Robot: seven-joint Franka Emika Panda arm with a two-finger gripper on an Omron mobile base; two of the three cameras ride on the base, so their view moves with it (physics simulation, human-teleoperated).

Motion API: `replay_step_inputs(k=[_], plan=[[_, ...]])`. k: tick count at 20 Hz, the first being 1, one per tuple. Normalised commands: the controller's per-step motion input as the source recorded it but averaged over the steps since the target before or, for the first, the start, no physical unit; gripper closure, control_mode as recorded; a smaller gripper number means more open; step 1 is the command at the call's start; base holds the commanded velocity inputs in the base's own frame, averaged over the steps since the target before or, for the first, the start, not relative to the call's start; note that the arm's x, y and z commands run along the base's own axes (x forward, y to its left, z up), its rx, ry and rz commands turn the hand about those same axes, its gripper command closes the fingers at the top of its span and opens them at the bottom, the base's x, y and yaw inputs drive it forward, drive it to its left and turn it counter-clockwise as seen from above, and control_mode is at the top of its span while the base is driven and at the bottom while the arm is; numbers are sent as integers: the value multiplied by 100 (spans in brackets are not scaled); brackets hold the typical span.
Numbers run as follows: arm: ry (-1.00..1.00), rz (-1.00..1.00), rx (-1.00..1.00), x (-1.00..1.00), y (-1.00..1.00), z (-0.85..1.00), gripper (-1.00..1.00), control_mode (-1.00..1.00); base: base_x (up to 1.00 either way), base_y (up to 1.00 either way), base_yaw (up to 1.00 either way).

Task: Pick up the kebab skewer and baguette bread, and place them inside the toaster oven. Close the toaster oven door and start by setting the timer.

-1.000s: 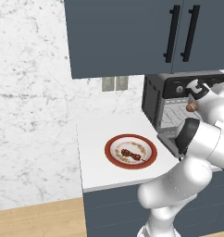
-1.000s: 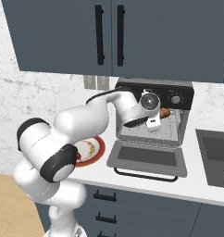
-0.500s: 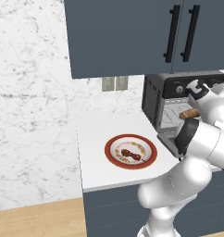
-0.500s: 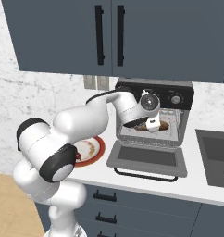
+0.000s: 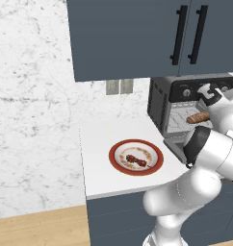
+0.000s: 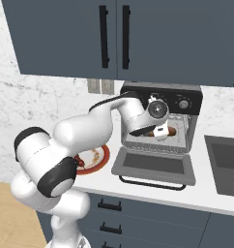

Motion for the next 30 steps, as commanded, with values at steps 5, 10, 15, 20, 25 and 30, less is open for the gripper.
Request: replay_step_inputs(k=[5, 10, 15, 20, 25, 30], plan=[[-2, 10, -1, -100, -10, 12, -100, -100, 0, 0, 0], [0, 7, -1, -100, -3, 8, -100, -100, 0, 0, 0], [1, 8, -6, -85, 17, 17, -100, -100, 0, 0, 0], [15, 9, -15, -41, 63, 17, -100, -100, 0, 0, 0], [13, 18, -17, -10, 85, 4, -100, -100, 0, 0, 0], [9, 27, -23, -32, 93, 0, -100, -100, 0, 0, 0]])
